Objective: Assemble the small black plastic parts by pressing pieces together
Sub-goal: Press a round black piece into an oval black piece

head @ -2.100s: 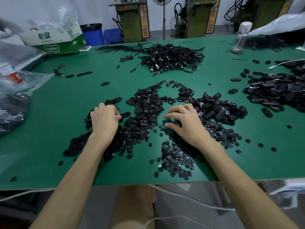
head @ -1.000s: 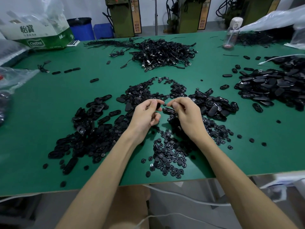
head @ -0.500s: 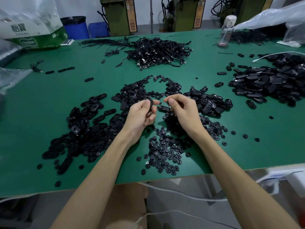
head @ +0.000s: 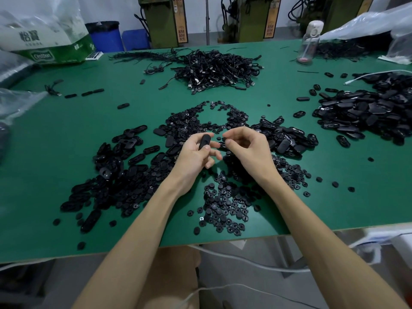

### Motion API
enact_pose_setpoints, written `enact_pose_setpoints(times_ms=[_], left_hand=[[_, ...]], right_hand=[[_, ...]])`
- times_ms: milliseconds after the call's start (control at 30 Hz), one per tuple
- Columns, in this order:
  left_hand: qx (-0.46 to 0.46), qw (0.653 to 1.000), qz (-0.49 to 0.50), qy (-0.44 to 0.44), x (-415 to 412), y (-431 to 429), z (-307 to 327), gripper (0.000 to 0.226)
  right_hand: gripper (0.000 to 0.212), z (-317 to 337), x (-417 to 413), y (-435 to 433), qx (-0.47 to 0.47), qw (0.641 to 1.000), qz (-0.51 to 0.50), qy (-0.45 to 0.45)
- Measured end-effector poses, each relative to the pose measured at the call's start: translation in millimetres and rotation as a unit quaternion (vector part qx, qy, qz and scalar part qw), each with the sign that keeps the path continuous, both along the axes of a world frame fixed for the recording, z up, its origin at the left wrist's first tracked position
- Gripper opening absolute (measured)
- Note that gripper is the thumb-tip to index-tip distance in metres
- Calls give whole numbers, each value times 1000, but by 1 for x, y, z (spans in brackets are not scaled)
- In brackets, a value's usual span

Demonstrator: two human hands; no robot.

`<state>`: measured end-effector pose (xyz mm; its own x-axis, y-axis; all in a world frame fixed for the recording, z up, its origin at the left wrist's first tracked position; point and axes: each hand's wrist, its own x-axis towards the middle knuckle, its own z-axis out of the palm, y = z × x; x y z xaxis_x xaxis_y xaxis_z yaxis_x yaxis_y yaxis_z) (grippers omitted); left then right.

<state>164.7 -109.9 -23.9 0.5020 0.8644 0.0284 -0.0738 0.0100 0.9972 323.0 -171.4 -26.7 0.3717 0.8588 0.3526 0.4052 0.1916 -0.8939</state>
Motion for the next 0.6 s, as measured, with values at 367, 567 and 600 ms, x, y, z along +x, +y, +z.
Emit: enact_pose_setpoints(times_ms=[367,567,600], left_hand=[[49,999,23,0,-1,-8,6,19],[141,986,77,42,-4,-5,3,18],[138,987,82,29,-4,-6,3,18]], right_hand=[[9,2,-1,-2,13,999,21,-21],[8,0,-1,-1,14,1000,12,-6],[8,0,-1,-1,14,1000,11,-3]])
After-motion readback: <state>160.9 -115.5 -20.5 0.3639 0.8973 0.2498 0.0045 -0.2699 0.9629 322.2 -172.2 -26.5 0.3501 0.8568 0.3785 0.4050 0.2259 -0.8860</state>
